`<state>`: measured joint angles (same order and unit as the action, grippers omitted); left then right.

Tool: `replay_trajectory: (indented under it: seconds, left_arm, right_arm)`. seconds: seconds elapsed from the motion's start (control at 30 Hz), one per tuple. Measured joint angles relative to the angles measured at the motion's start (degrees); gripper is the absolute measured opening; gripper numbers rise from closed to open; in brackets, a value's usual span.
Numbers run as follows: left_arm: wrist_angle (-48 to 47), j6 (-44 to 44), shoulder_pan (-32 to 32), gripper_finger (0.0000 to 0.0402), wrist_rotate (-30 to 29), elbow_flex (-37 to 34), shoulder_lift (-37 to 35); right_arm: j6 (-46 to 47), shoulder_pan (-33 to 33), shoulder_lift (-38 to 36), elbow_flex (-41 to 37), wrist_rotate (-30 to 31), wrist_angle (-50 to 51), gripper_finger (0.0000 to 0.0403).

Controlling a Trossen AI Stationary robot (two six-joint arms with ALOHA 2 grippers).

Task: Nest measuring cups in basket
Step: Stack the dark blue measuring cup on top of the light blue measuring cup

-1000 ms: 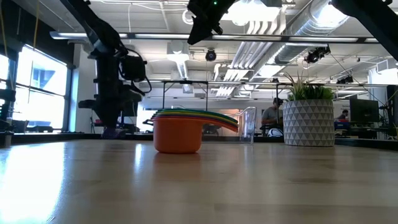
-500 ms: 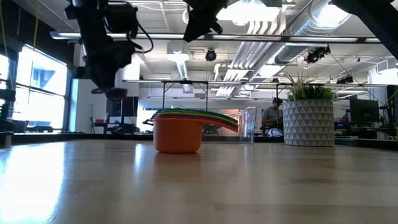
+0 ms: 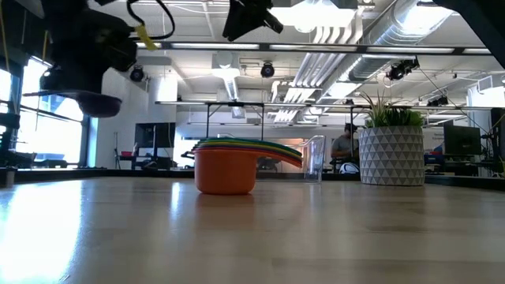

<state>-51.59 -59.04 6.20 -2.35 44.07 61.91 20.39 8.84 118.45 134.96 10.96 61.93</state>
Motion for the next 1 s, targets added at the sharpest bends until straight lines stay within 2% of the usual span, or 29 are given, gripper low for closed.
replay_trajectory:
  seconds: [0.23,0.5,0.73,1.0]
  left_arm:
    - [8.35,-11.75,12.16,0.0007,-3.46,-4.55,0.03]
    - [16.03,-23.12,20.96,0.0007,-5.0,-9.96,2.98]
    - [21.26,-29.64,25.45,0.0007,-5.38,-10.88,9.19]
    - [26.24,-31.96,26.55,0.0008,-5.47,-10.9,15.33]
  right_arm:
    - [4.12,-4.87,0.0,0.0,2.22,0.0,0.006]
    - [5.44,-8.48,0.0,0.0,5.36,-0.06,0.006]
    - [5.74,-9.75,0.0,0.0,5.41,-0.24,0.006]
    - [5.7,-10.03,0.0,0.0,5.4,0.02,0.006]
